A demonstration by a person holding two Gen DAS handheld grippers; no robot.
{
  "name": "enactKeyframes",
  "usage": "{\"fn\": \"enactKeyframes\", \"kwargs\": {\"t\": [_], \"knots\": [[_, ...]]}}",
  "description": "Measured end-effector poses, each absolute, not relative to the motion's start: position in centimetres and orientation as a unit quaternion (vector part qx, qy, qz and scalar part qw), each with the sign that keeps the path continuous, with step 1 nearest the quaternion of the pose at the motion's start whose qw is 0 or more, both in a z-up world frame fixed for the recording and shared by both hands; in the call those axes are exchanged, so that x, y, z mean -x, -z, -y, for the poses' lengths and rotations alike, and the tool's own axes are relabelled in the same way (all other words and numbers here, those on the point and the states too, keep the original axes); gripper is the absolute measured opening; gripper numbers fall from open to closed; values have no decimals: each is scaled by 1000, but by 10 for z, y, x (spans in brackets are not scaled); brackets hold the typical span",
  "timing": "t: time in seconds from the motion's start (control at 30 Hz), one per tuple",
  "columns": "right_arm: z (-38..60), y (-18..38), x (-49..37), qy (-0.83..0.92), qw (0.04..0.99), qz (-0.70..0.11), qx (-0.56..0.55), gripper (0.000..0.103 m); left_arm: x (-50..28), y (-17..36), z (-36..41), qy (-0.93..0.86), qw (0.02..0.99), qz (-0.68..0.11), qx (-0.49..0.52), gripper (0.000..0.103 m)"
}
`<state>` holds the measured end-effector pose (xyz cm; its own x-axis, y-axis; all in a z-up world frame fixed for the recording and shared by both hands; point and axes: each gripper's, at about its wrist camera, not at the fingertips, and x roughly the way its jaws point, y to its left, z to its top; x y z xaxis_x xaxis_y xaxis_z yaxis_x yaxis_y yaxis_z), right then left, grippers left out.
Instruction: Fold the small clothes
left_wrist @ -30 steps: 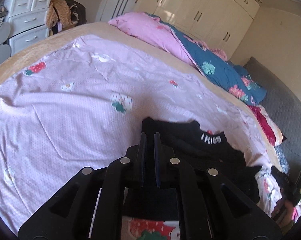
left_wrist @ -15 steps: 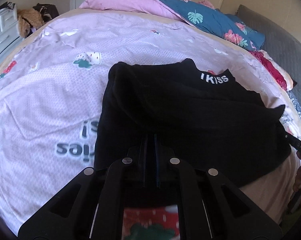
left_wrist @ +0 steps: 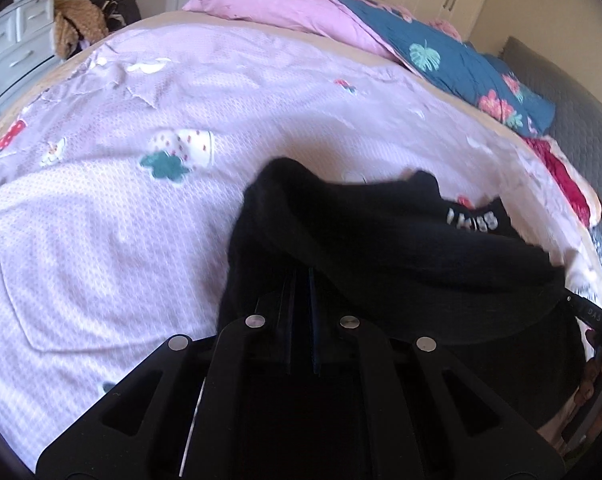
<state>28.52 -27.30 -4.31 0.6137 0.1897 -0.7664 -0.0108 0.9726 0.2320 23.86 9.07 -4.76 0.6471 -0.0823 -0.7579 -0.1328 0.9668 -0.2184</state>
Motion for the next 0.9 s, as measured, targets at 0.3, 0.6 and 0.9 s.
{"fn": "enactKeyframes", "kwargs": {"t": [0.3,0.6,0.9], "knots": [[316,27,-283,-20,910,-401,-105,46,-250,42,-116,-23,900,-404,161,29],[319,44,-293,-53,894,-435,-92,37,-260,46,-95,-10,903,-415,109,5],[315,5,-274,-84,921,-366,-104,7,-231,13,-108,-12,927,-349,138,3]]}}
